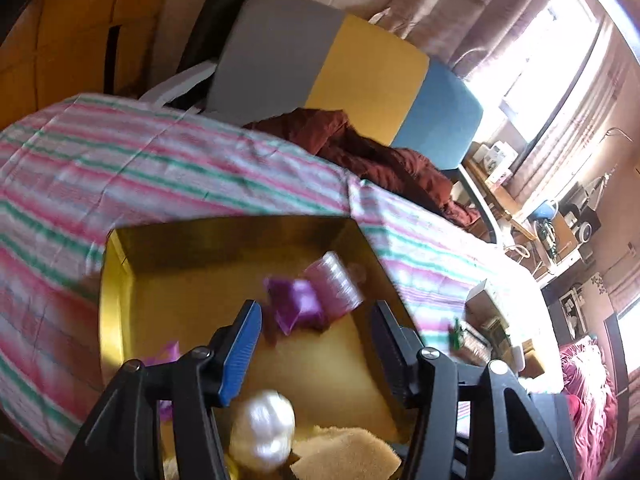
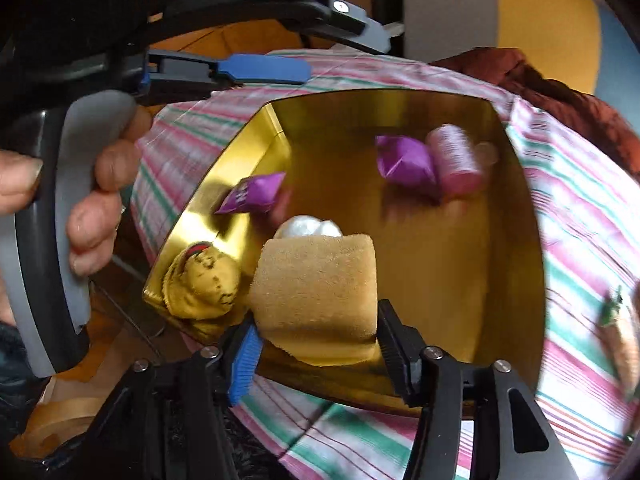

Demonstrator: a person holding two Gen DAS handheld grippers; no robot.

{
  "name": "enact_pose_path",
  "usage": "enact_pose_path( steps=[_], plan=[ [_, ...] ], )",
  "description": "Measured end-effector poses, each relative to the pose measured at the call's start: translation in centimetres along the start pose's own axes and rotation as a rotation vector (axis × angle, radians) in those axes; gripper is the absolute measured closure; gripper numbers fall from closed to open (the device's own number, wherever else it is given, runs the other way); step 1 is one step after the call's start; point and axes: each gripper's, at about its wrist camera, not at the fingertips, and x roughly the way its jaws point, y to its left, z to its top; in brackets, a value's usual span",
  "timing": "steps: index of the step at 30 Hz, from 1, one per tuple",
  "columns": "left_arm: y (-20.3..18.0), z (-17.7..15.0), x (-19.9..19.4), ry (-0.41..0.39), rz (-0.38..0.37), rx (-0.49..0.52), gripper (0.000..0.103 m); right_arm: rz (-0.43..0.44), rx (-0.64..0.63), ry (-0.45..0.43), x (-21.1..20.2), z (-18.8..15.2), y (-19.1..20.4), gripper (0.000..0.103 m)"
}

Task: Organize objects
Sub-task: 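Carry the purple packet into the tray while the right gripper carries a yellow sponge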

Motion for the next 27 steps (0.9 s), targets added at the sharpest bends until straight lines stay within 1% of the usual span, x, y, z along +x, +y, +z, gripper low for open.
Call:
enact_pose_path(
  steps=[2, 3, 4, 6, 8, 10, 13, 16, 22, 27],
  plan=[
    [1.1, -0.9, -0.2, 0.008, 0.015, -0.027, 0.046, 0.039, -0.008, 0.002, 0.2, 0.0, 0.4, 0.041],
    [1.8, -1.2, -0.4, 0.01, 0.025, -0.042, 0.046, 0.068, -0.014, 0.008, 0.4, 0.0, 0.6, 0.036],
    [2.3, -1.6, -0.6, 0.01, 0.034, -0.059, 0.046, 0.081, -0.017, 0.009, 0.5, -0.1, 0.8, 0.028],
    [3.5, -2.3, -1.2, 0.007, 0.047, -0.088, 0.046, 0.087, -0.017, 0.011, 0.7, -0.5, 1.1, 0.022],
    [4.3, -2.9, -1.7, 0.005, 0.063, -0.11, 0.046, 0.096, 0.0, 0.013, 0.8, -0.7, 1.0, 0.021],
    [4.8, -3.5, -2.1, 0.004, 0.071, -0.127, 0.046, 0.099, 0.017, 0.007, 0.3, -0.8, 0.7, 0.014],
    [5.3, -4.3, -2.7, 0.001, 0.08, -0.142, 0.046, 0.091, 0.044, -0.018, -0.7, -0.9, 0.2, 0.006],
    [5.3, -4.9, -3.1, 0.004, 0.079, -0.143, 0.046, 0.075, 0.076, -0.055, -1.8, -0.9, -0.3, 0.001],
    [4.4, -5.0, -4.3, -0.02, 0.071, -0.13, 0.046, 0.014, 0.14, -0.115, -3.5, -0.8, -1.5, 0.0],
    [2.1, -5.1, -5.2, -0.047, 0.084, -0.049, 0.046, -0.039, 0.199, -0.159, -5.2, -1.2, -2.8, 0.0]
  ],
)
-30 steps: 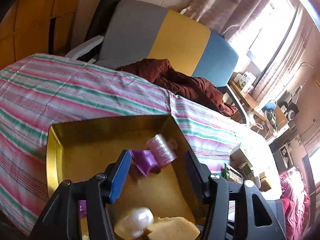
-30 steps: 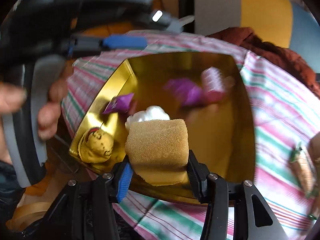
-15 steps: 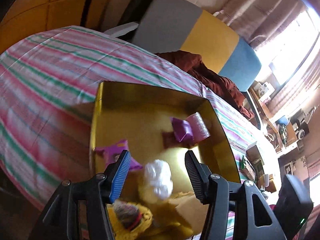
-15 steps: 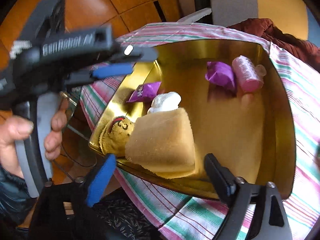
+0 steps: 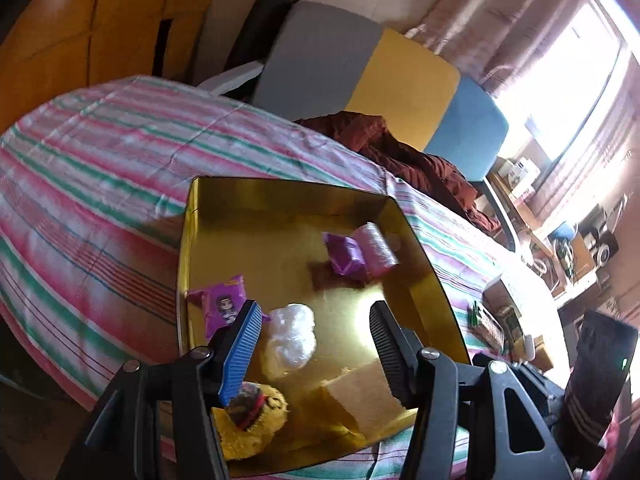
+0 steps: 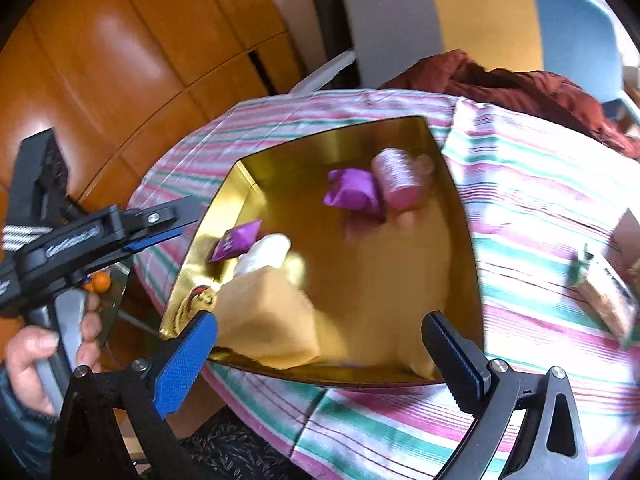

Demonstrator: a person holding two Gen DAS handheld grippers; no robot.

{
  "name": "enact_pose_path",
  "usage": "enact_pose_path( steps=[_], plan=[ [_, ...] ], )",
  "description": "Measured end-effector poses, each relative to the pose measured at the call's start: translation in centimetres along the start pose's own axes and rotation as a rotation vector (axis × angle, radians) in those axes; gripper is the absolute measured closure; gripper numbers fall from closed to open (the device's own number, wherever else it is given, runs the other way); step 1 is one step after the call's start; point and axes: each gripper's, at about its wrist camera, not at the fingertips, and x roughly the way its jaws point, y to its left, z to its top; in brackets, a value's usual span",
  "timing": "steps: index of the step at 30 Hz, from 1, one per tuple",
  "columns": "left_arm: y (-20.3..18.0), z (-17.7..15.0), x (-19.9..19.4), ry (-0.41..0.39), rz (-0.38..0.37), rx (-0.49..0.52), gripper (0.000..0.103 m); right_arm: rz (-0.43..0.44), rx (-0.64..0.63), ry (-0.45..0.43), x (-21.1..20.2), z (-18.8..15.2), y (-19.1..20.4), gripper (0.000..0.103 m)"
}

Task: Organize objects
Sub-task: 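Carry the purple packet into the tray while the right gripper carries a yellow sponge, then release the packet and sponge in the tray and move both grippers back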

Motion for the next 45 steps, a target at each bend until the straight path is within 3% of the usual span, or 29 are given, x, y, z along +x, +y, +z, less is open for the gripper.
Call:
enact_pose_path(
  steps=[10, 24, 45],
  plan=[
    [-4.2, -1.1, -0.6, -0.043, 0.053, 0.147, 0.046, -0.199, -0.019, -0.109, -2.5, 0.0, -0.9, 0.0],
    [-9.0, -1.8, -0.3, -0.031, 0.023, 0.273, 0.046, -0.321, -0.011, -0.154, -4.7, -0.1, -3.1, 0.0],
    [-20.3, -4.3, 3.5, 0.055, -0.092, 0.546, 0.046, -0.548, 0.158, -0.224, -12.0, -0.7, -14.0, 0.0]
  ],
)
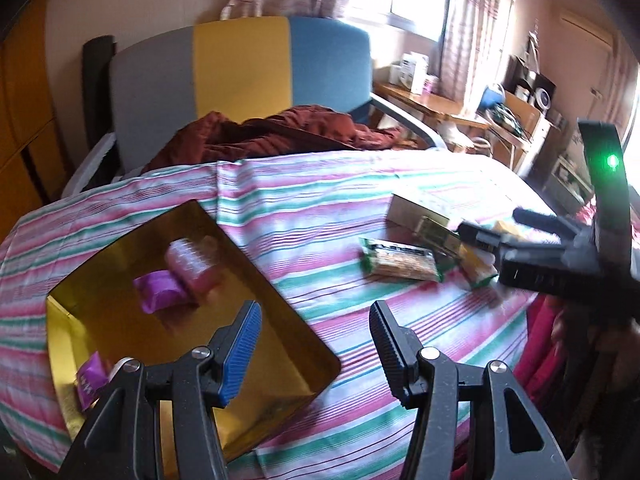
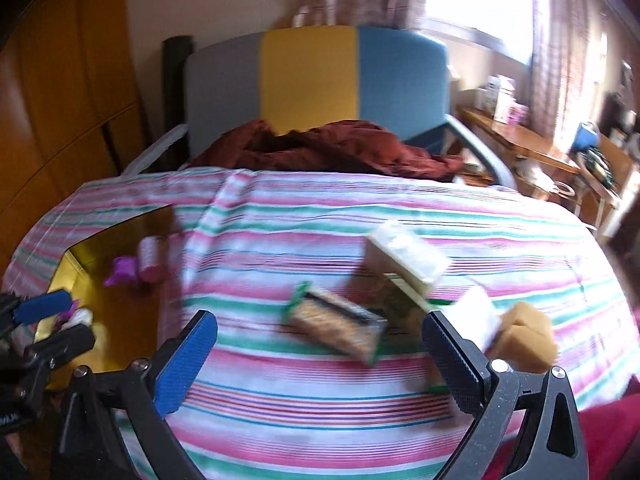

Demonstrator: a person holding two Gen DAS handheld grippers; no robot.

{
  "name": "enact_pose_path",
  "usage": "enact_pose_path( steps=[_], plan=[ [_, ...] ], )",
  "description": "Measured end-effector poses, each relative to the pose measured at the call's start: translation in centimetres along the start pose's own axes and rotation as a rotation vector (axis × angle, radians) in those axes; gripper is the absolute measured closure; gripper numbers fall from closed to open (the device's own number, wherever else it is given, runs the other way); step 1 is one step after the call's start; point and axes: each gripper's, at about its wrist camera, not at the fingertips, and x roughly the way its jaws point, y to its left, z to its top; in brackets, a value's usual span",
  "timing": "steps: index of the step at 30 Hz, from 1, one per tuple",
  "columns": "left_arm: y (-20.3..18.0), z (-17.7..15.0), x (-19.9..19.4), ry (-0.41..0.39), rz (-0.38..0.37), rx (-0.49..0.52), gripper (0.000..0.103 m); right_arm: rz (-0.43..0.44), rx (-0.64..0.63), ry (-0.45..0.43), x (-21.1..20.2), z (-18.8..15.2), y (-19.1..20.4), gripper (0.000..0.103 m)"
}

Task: Organize objects
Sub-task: 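Release the packet and sponge in the tray and move both grippers back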

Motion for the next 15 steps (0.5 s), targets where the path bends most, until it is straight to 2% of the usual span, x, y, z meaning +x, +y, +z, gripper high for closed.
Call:
enact_pose_path(
  steps=[9, 15],
  plan=[
    [-3.6, 0.9, 2.9, 0.055, -0.052, 0.072, 0.046, -0.174, 0.116, -0.035, -0.6, 0.7, -9.6, 0.0],
    [-6.2, 1.3, 5.2, 0.106, -0.104, 0.109, 0.046, -0.287, 0.291, -0.081, -0.6, 0.2, -16.6, 0.0]
  ],
)
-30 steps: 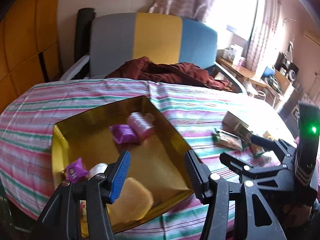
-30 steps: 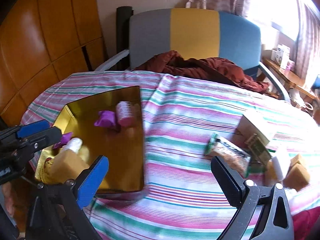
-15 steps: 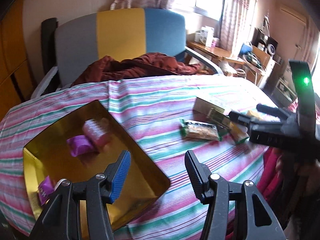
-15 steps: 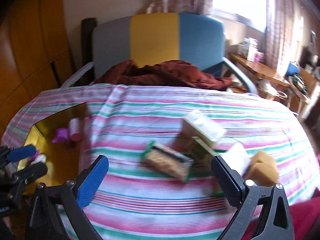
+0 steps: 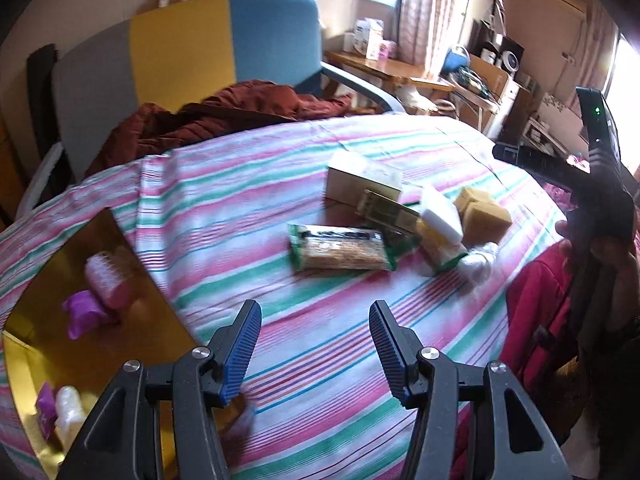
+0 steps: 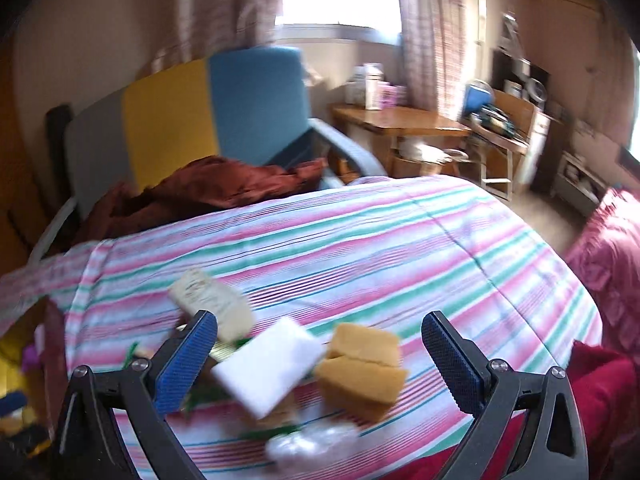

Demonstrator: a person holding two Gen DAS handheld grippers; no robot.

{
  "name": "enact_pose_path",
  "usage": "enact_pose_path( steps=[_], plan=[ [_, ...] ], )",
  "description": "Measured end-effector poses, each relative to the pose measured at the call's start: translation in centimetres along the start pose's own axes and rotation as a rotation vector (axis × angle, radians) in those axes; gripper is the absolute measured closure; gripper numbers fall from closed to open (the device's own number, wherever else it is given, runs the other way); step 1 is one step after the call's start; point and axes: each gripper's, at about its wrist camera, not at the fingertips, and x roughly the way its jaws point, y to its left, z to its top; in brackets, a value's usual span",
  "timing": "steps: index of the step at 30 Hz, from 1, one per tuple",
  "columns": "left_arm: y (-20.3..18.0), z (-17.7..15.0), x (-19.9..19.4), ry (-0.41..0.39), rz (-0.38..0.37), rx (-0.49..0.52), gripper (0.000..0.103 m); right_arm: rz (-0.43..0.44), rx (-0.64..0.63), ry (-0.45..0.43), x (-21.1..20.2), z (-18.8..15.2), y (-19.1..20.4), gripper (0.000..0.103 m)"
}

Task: Organize objects
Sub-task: 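Release the packet and sponge in the tray and move both grippers back, then grasp the cracker packet with green ends using the left gripper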

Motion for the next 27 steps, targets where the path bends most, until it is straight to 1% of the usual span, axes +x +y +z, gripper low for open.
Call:
enact_pose_path(
  steps=[2, 4, 6, 8, 10, 12, 14, 15, 16, 17, 18, 19, 20, 21, 23, 24, 25, 27],
  plan=[
    [-0.8, 0.2, 0.8, 0.016, -0.011, 0.018, 0.046, -0.012, 0.072, -0.001, 0.4, -0.1, -2.0, 0.0],
    [-1.5, 0.4, 1.8, 0.037, -0.03, 0.029, 0.046, 0.009, 0.166, 0.013, 1.0, -0.4, -3.8, 0.0],
    [-2.0, 0.7, 2.8, 0.046, -0.023, 0.042, 0.046, 0.026, 0.243, 0.031, 1.6, -0.7, -5.2, 0.0],
    [-2.3, 1.1, 4.3, 0.079, -0.011, 0.054, 0.046, 0.048, 0.307, 0.047, 2.1, -1.0, -6.3, 0.0],
    [-1.8, 1.6, 5.7, 0.12, -0.013, 0.024, 0.046, 0.072, 0.349, 0.066, 2.5, -1.1, -7.0, 0.0],
    [-1.2, 1.9, 6.7, 0.149, -0.015, -0.004, 0.046, 0.085, 0.366, 0.081, 2.8, -1.2, -7.1, 0.0],
    [-1.1, 2.5, 7.5, 0.16, 0.012, 0.008, 0.045, 0.096, 0.362, 0.082, 2.9, -1.2, -6.9, 0.0],
    [-1.3, 2.8, 7.8, 0.161, 0.023, 0.034, 0.042, 0.099, 0.358, 0.083, 2.9, -1.2, -6.7, 0.0],
    [-1.6, 3.1, 8.2, 0.164, 0.033, 0.084, 0.038, 0.104, 0.355, 0.088, 3.0, -1.2, -6.6, 0.0],
    [-2.1, 3.4, 8.6, 0.174, 0.044, 0.143, 0.031, 0.109, 0.353, 0.094, 3.0, -1.2, -6.5, 0.0],
    [-2.5, 3.7, 9.1, 0.189, 0.058, 0.203, 0.028, 0.112, 0.351, 0.1, 3.1, -1.3, -6.4, 0.0],
    [-2.8, 4.0, 9.5, 0.198, 0.071, 0.252, 0.028, 0.114, 0.349, 0.104, 3.2, -1.3, -6.5, 0.0],
    [-3.0, 4.3, 10.0, 0.207, 0.073, 0.291, 0.026, 0.115, 0.348, 0.106, 3.2, -1.3, -6.5, 0.0],
    [-3.3, 4.6, 10.7, 0.233, 0.06, 0.344, 0.022, 0.115, 0.348, 0.109, 3.2, -1.4, -6.6, 0.0],
    [-3.6, 4.9, 11.6, 0.253, 0.035, 0.415, 0.021, 0.119, 0.352, 0.114, 3.3, -1.4, -6.7, 0.0],
    [-3.9, 5.0, 12.2, 0.269, 0.018, 0.468, 0.021, 0.119, 0.355, 0.115, 3.3, -1.5, -6.7, 0.0],
    [-4.2, 5.0, 12.6, 0.284, 0.012, 0.504, 0.021, 0.119, 0.358, 0.117, 3.4, -1.5, -6.8, 0.0],
    [-4.6, 5.2, 13.4, 0.291, 0.01, 0.567, 0.02, 0.123, 0.365, 0.122, 3.5, -1.5, -6.9, 0.0]
  ],
)
